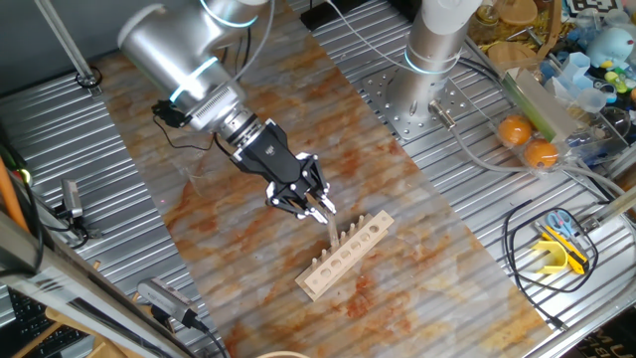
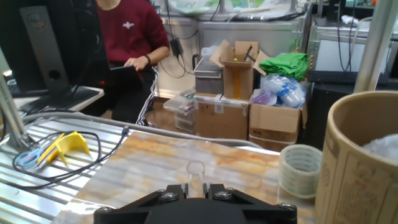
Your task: Pour out the test tube
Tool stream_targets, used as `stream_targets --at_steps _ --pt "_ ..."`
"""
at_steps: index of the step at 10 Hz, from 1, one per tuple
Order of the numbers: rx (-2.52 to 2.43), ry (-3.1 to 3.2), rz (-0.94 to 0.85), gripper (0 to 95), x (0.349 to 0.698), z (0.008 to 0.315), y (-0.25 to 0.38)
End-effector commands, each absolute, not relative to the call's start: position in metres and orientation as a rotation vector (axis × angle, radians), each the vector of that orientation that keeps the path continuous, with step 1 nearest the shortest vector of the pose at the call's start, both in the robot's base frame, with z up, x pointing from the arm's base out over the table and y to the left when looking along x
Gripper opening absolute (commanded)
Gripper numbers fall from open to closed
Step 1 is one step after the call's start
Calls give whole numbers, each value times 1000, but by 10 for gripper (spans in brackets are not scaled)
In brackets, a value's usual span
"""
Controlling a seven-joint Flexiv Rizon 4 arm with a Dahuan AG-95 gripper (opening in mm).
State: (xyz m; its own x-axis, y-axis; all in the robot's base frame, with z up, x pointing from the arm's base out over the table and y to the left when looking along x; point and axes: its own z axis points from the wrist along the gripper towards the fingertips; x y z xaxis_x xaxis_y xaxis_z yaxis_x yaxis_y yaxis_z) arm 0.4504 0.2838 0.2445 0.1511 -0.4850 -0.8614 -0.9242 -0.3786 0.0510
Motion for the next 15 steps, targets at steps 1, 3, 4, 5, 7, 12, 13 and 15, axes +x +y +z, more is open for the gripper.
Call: stream_targets --at_steps 1,3,4,5,7,12,13,15 --pt "-1927 1335 1159 0 449 242 288" --pt "-1924 1339 1162 0 448 240 288" --pt "-1921 1345 1167 0 446 238 289" --pt "-1918 1355 1172 0 445 236 290" --pt "-1915 1357 1175 0 442 232 290" --pt "-1917 1356 1172 0 440 226 287" --pt "-1915 1370 1166 0 440 226 287" --pt "-1905 1390 1164 0 441 227 288"
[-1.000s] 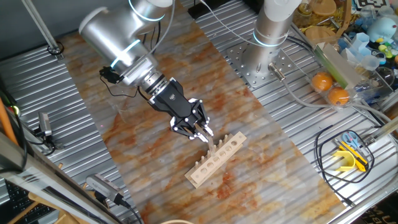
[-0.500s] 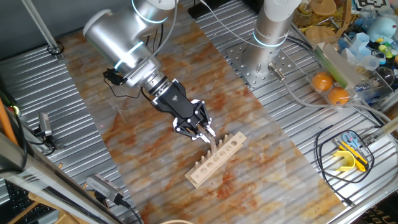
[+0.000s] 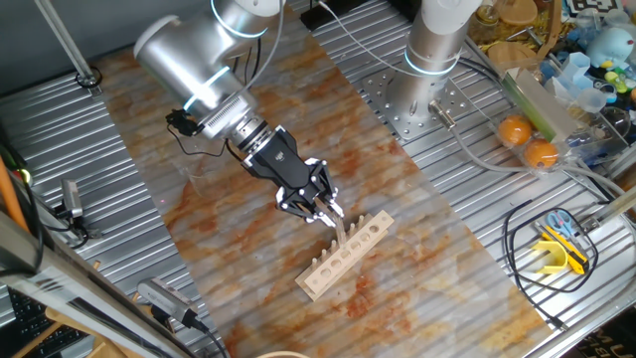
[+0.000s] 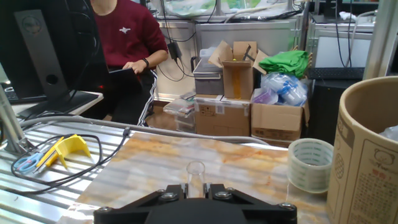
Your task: Pour out the test tube
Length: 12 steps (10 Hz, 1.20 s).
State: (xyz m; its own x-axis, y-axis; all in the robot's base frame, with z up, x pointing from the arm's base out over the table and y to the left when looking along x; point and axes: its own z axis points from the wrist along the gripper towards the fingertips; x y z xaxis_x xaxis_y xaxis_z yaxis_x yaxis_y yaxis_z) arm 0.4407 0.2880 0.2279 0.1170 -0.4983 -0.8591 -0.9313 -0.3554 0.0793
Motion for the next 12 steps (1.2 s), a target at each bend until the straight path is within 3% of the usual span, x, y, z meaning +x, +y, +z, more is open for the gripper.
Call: stream_targets --at_steps 1,12 --pt "-1900 1394 1167 0 441 227 288" --pt "-1941 1501 1102 0 442 233 292"
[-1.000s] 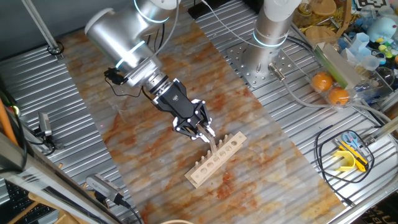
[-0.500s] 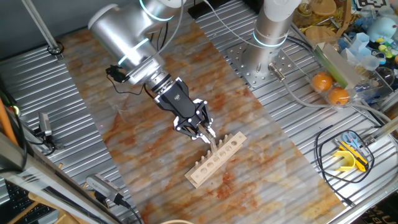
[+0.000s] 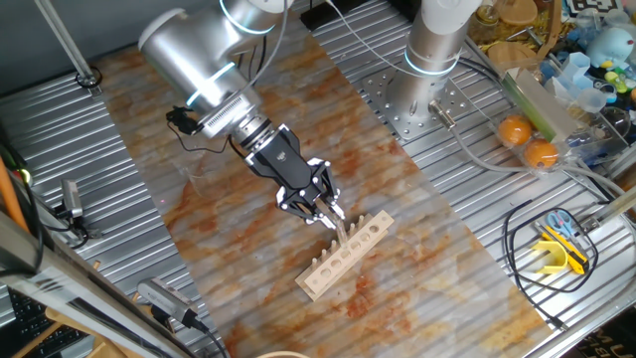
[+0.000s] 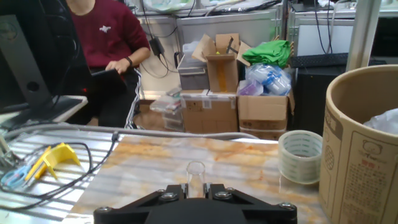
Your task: Pour out the test tube
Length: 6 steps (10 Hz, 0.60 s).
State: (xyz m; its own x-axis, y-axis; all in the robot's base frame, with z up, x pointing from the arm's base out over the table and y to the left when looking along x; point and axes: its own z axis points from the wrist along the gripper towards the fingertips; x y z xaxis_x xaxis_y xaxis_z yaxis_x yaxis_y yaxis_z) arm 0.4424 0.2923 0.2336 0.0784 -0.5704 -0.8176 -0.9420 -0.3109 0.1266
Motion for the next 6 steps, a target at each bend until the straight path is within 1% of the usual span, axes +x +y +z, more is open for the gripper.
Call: stream_targets --at_steps 1,6 --pt "-1922 1489 1117 0 441 231 296" --pt "-1897 1485 1133 0 428 224 317"
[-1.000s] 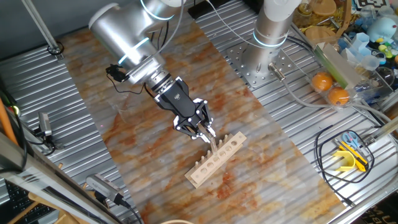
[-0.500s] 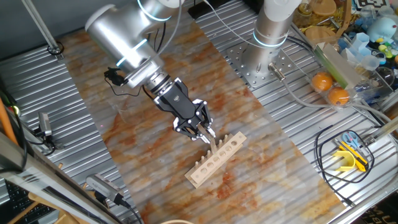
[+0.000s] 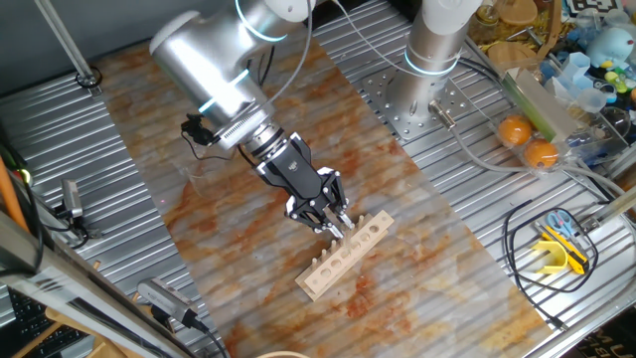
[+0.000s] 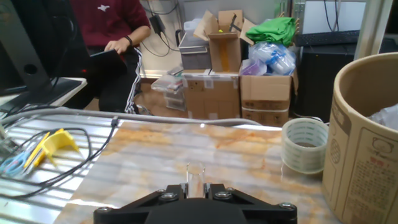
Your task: Pour out the test tube
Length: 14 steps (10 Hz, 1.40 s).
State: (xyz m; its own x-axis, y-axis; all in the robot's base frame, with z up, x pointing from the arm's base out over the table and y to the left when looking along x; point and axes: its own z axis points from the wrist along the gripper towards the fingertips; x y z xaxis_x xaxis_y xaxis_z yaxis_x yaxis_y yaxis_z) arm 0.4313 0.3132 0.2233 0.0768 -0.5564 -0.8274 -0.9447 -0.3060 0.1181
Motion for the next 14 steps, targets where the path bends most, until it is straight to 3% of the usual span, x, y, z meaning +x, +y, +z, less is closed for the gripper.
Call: stream_targets --at_steps 1,14 --pt "-1899 1481 1132 0 428 224 317" --pt "-1916 1440 1100 0 435 218 307"
